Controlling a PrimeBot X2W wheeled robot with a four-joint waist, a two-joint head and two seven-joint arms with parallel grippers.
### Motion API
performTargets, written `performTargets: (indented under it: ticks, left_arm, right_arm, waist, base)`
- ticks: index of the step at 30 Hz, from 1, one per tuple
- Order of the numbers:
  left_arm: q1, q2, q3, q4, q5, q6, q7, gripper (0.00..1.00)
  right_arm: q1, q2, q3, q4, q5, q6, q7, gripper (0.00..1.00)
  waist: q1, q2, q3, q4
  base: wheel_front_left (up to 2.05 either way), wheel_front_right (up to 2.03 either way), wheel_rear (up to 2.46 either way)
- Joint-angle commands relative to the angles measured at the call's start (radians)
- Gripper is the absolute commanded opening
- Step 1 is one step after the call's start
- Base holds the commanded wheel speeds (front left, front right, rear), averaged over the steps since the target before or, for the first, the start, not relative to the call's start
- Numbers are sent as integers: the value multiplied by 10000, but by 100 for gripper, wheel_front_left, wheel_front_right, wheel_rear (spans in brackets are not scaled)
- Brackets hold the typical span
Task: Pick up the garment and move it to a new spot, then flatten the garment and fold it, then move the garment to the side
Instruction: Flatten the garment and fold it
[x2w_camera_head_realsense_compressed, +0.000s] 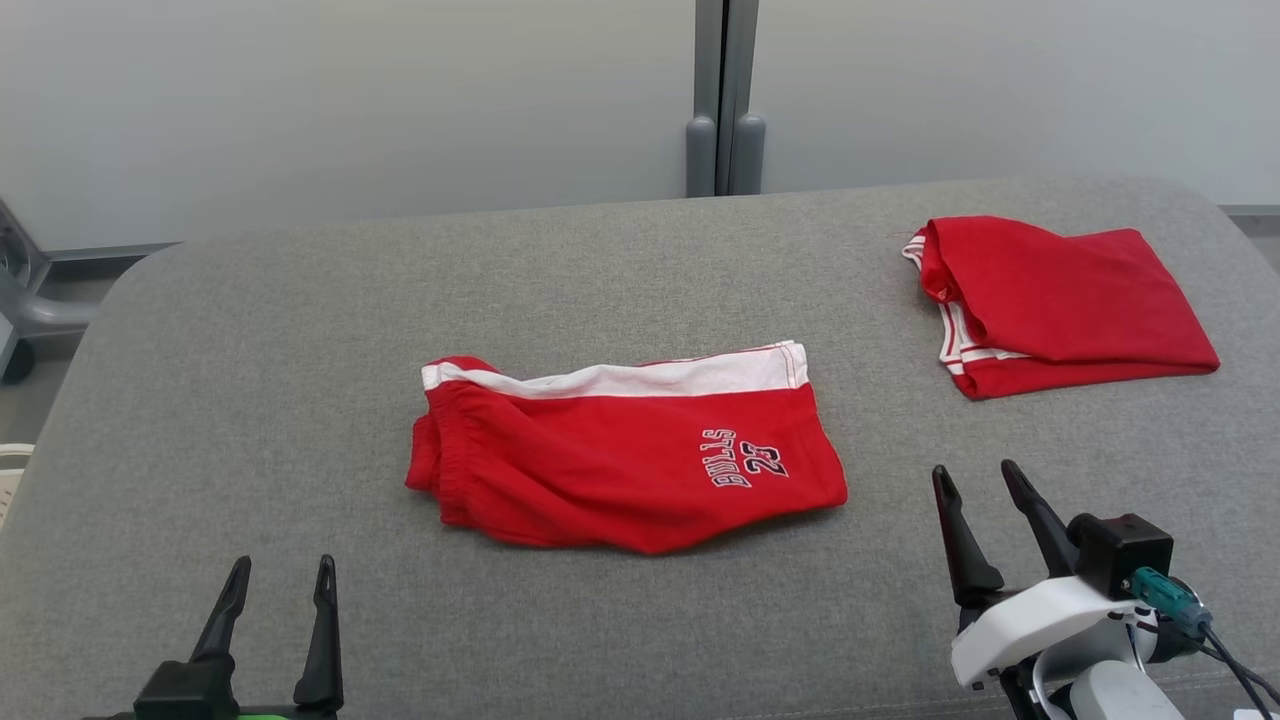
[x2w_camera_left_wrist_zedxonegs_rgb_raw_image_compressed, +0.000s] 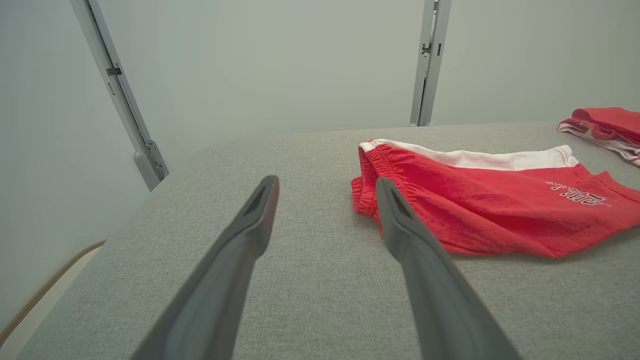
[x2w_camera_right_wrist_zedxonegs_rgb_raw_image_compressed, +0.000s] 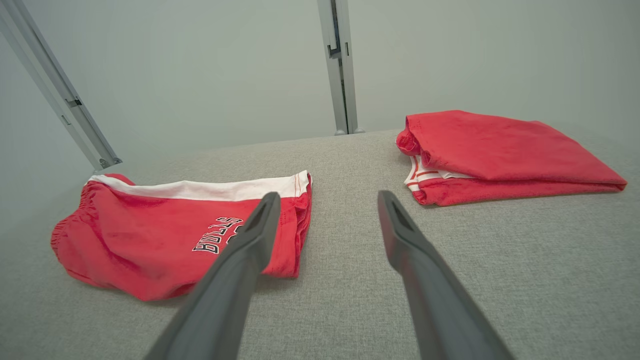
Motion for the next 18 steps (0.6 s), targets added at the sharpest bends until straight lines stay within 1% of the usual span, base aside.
performTargets:
  ticks: [1, 18]
  left_arm:
    - [42, 45, 25, 33, 34, -3, 0, 100]
    - [-7, -3, 70, 4, 71, 26, 0, 100]
  right_arm:
    - [-93, -23, 1, 42, -12, -2, -24, 100]
    - [-106, 38, -70, 149, 0, -2, -24, 100]
  waist:
    - [0, 0, 13, -7]
    - [0, 0, 62, 12]
  base:
    - [0, 0, 0]
    - [0, 0, 0]
